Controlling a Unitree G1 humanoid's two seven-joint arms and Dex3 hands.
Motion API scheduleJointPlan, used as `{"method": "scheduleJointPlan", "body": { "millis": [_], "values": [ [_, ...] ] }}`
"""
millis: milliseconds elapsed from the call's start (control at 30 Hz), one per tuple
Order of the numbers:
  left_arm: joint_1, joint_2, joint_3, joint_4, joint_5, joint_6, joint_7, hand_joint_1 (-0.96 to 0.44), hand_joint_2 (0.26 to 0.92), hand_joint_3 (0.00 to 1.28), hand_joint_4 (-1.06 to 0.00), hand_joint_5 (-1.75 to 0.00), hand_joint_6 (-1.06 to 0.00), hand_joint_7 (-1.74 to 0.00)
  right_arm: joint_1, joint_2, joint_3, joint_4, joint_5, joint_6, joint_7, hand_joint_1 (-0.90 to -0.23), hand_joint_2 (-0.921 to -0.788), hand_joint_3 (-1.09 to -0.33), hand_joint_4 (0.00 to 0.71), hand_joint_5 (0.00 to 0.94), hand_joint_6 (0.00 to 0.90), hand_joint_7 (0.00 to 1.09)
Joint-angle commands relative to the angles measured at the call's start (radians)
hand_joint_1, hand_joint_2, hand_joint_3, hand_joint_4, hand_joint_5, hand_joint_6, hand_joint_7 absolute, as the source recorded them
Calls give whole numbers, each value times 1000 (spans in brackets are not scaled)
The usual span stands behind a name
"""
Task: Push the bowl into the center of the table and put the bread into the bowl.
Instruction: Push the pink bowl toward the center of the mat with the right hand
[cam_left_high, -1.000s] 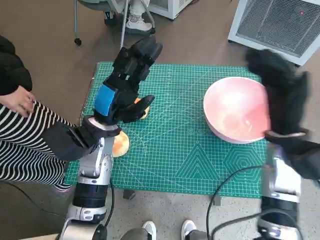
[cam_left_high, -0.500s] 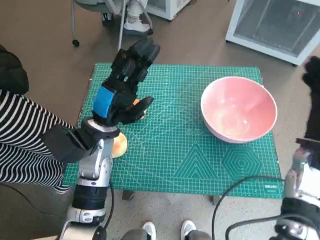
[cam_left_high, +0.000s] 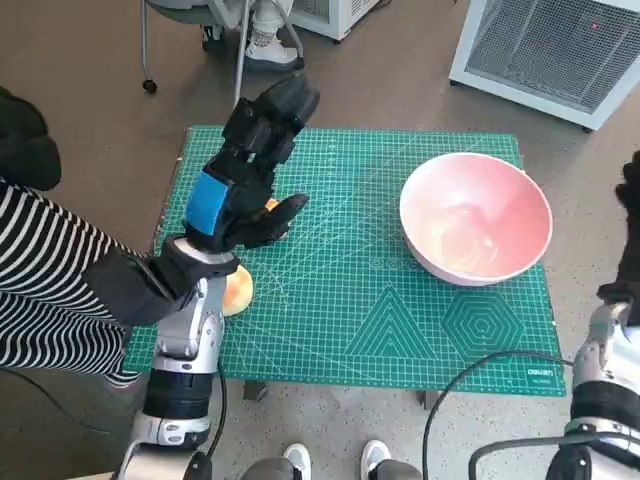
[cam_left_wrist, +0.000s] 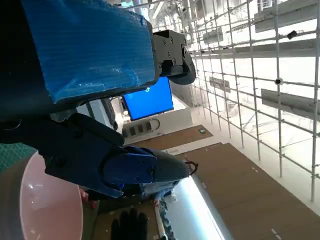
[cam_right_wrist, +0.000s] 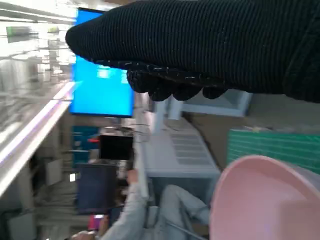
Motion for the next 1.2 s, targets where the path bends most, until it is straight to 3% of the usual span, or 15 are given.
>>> {"method": "scheduleJointPlan", "body": {
  "millis": [33,200,500,733,1067,1200],
  "values": [
    [-4,12,4,9,2,-13,-3,-594,909,291,-5,-315,1,-570,-19,14,1,75,13,51,7,-674,-921,-906,92,2,-1,440],
    [-3,17,8,5,-3,-8,-7,-596,911,286,-6,-314,1,-569,-49,29,2,125,15,90,13,-679,-921,-898,93,3,1,433],
    [6,29,14,-8,-19,5,-20,-601,916,276,-7,-309,1,-566,-93,73,-20,176,46,143,58,-660,-921,-896,103,4,29,400],
    [13,40,19,-18,-29,7,-28,-598,920,264,-4,-297,1,-567,-117,113,-29,197,60,168,76,-695,-921,-870,107,3,48,359],
    [15,43,18,-22,-33,8,-28,-597,921,260,-8,-286,1,-568,-120,118,-35,200,58,172,79,-700,-921,-861,106,1,56,342],
    [31,61,35,-12,-36,-10,-35,-608,921,250,-32,-239,1,-564,-170,186,-44,214,77,222,74,-710,-921,-843,118,6,72,337]
  ]
}}
